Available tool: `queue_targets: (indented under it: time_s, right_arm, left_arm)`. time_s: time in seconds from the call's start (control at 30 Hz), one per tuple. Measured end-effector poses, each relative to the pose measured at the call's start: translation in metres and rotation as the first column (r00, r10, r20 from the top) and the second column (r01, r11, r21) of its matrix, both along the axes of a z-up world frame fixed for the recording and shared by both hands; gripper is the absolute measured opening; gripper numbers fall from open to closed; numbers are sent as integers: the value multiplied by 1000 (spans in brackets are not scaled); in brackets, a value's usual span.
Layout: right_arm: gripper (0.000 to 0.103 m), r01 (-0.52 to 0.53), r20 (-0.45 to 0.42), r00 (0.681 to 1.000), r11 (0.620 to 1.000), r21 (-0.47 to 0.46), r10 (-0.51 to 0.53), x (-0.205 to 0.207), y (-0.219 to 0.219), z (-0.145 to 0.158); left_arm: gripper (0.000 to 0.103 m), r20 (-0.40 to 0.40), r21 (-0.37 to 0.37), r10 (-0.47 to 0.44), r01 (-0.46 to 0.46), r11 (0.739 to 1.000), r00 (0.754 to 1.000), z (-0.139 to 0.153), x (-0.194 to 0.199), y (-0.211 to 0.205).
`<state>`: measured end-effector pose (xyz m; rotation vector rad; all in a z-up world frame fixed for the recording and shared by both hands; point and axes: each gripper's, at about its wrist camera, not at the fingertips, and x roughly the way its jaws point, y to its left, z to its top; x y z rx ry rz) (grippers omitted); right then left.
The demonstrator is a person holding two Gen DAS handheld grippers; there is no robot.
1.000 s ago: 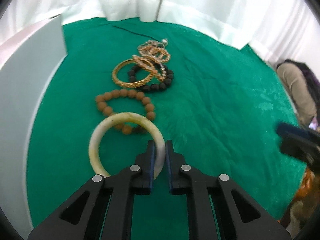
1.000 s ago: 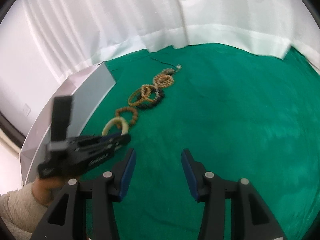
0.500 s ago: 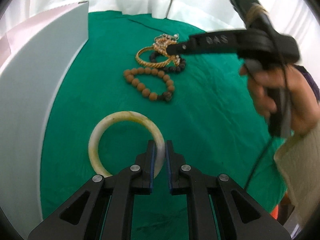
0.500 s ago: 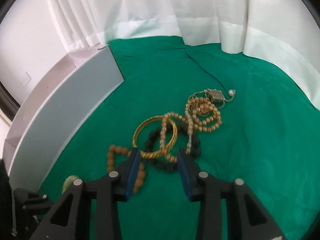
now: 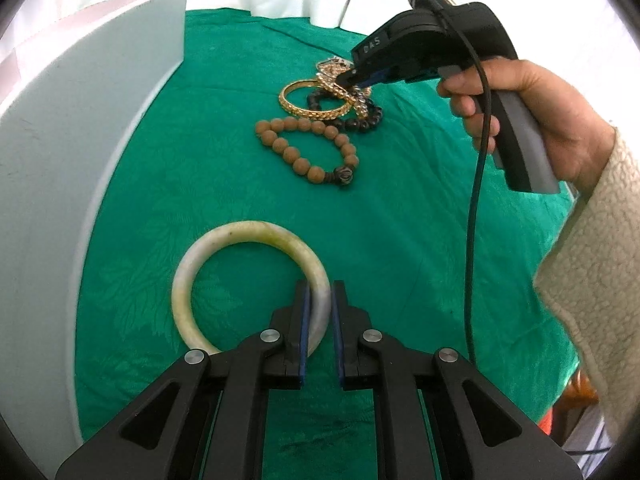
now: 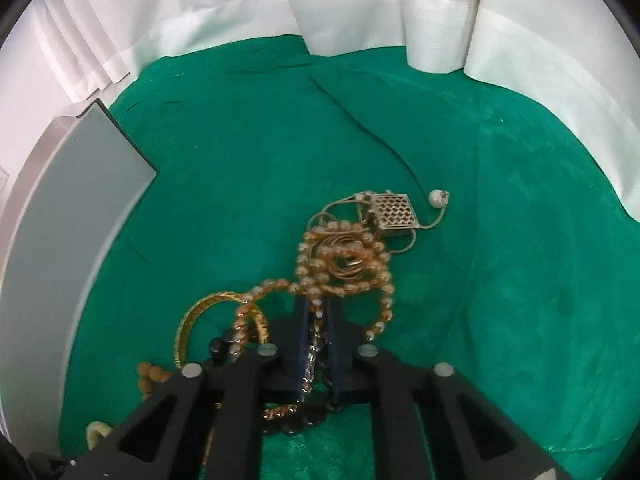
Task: Organize jewelry
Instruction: 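Grasp the jade bangle with the left tool while the right tool grasps the gold chain, then carry the jade bangle and gold chain into the white box and open both tools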
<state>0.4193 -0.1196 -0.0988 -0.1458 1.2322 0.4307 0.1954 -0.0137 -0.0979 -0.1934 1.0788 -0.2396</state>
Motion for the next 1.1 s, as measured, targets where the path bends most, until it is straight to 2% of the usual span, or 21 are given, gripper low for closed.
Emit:
queue_targets:
  time_s: [0.07,0.17,0.3,0.43,0.8,0.97,1.1]
  right_arm:
    - [8,14,9,1000,1000,20,-15,-2,-4,7]
    - [8,55,22,998,992,115,-58,-14,-22,32]
    - [8,66,75,994,971,229,-86,-34,-44,80]
    - [8,49,128,987,951,305,-92,-54,-60,125]
    - [8,-98,314,949,910,404,-37,-124,-55,236]
    - [8,-174,370,929,880,441,-2,-153,-42,277]
    - [8,-263,407,912,842,470,58,-174,-17,312]
  left_arm:
    - [9,1,-20,17,-17,1000,1000,6,0,3]
    - [8,18,-48,45,-44,998,999,22,-3,10]
    - [9,34,-115,79,-75,991,996,51,-10,20]
    - [9,74,-145,98,-86,986,992,83,-23,22]
    - [9,204,-239,119,-68,969,972,179,-71,26]
    - [9,235,-256,121,-58,965,964,215,-98,49]
    - [9,254,-239,161,-99,966,954,239,-117,82]
